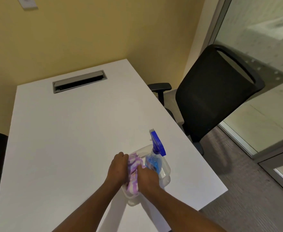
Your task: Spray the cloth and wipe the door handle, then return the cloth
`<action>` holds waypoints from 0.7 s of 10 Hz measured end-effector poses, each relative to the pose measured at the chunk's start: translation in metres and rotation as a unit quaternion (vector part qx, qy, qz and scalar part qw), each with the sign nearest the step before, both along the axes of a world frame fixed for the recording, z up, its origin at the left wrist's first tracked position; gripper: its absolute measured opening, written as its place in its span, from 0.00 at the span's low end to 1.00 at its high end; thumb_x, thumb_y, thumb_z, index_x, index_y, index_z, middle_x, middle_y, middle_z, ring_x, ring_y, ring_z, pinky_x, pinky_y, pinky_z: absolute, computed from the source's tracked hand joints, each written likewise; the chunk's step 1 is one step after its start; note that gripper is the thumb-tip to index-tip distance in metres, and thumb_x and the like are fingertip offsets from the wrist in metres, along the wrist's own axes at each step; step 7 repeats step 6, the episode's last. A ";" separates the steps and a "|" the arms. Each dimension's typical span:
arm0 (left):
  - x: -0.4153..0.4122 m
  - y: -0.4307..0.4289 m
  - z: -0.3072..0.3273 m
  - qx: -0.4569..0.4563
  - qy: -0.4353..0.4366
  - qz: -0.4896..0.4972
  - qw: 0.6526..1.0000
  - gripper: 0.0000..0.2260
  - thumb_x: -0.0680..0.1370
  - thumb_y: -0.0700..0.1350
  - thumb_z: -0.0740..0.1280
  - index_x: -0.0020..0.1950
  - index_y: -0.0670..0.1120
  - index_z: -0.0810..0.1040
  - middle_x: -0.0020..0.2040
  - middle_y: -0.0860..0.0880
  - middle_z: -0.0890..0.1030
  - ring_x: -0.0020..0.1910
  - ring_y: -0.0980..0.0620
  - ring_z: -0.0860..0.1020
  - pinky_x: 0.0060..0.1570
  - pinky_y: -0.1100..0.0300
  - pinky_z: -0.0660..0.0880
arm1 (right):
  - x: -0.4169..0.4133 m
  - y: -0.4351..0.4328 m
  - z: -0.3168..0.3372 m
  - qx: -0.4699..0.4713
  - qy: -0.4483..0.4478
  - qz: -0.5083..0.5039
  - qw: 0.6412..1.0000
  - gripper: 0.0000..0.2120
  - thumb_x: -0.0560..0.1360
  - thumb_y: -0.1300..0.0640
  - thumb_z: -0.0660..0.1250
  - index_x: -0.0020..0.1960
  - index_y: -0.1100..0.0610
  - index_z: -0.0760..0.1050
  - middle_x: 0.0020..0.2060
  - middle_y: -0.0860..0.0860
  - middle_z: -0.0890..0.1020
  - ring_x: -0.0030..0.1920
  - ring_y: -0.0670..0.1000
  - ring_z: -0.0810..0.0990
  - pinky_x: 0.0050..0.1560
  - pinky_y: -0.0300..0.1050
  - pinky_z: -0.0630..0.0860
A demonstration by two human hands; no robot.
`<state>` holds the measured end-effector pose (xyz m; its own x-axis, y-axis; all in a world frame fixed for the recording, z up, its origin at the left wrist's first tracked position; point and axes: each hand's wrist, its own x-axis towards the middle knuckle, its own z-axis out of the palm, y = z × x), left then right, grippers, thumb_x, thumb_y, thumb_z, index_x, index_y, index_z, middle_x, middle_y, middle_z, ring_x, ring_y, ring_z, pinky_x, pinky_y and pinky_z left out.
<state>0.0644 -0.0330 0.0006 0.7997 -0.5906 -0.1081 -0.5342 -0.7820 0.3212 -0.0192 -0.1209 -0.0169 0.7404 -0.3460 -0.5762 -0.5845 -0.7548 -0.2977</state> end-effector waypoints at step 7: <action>-0.019 0.002 -0.002 -0.028 -0.079 -0.078 0.993 0.11 0.64 0.48 0.77 0.36 0.43 0.79 0.31 0.45 0.81 0.27 0.47 0.77 0.26 0.60 0.73 | -0.018 -0.006 0.001 0.073 -0.047 -0.116 0.989 0.16 0.81 0.63 0.53 0.64 0.68 0.72 0.55 0.62 0.77 0.47 0.53 0.70 0.39 0.20 0.66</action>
